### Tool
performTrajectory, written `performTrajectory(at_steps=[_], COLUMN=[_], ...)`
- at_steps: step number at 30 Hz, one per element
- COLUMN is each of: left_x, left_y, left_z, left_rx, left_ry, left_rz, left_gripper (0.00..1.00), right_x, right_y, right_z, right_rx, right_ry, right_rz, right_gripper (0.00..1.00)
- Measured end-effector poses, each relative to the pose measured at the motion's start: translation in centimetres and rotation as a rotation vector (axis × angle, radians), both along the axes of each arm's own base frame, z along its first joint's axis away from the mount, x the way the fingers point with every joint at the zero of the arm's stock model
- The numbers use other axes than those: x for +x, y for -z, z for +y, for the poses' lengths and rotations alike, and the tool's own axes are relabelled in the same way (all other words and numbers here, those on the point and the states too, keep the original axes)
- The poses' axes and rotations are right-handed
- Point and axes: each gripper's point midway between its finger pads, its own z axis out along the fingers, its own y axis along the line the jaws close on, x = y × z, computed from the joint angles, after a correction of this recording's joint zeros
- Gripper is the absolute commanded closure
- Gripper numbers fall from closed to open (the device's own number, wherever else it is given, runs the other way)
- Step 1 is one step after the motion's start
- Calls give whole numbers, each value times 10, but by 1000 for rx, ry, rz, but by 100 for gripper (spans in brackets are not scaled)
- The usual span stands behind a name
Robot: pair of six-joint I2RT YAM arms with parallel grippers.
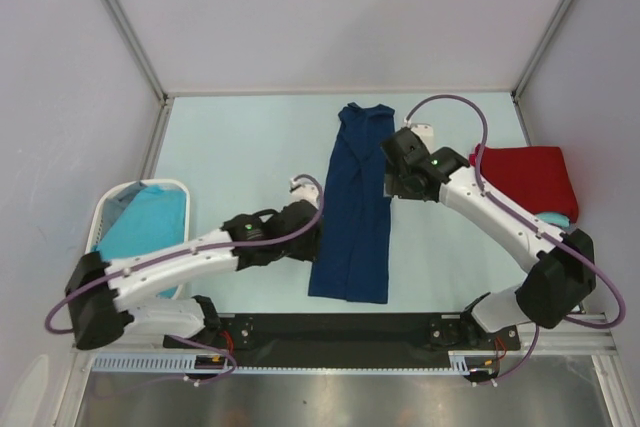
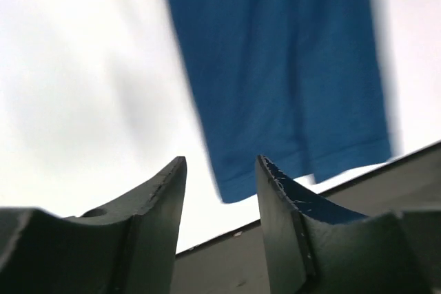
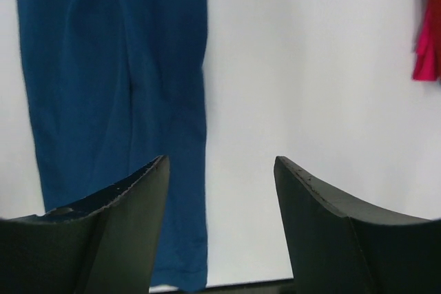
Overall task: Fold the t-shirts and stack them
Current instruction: Rotate the tshirt 95 degrees, then grab the bottom of the folded rectangular tshirt with both arms
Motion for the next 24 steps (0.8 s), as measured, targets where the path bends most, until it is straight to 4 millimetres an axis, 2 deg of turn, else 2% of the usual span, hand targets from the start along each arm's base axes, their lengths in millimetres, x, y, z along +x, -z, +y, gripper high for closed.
performTrajectory(at_steps=[1, 3, 5, 7, 10, 13, 16, 24], left_x=[4, 6, 5, -1, -22, -40, -46, -50], left_y=[-17, -39, -38, -19, 27, 57, 64, 67], left_z=[-1, -2, 0, 5, 29, 50, 56, 46], left_rx=[-45, -105, -109, -78, 16, 84, 97, 65], left_ry=[-6, -9, -8, -8, -10, -19, -32, -24], left_rz=[-40, -85, -84, -48, 45, 119, 143, 158], left_gripper=[51, 53, 53, 53, 53, 52, 52, 52], right_x=[-6, -25, -52, -88, -127, -157, -171, -195], right_y=[-1, 5, 20, 45, 70, 82, 88, 110], right_z=[4, 12, 16, 17, 15, 14, 17, 36], right_rx=[10, 26, 21, -1, -28, -41, -36, -60], right_ry=[-14, -48, -82, -122, -148, -161, -157, -158], right_rz=[0, 9, 41, 106, 173, 210, 225, 264], right_gripper=[34, 34, 34, 34, 34, 34, 34, 35])
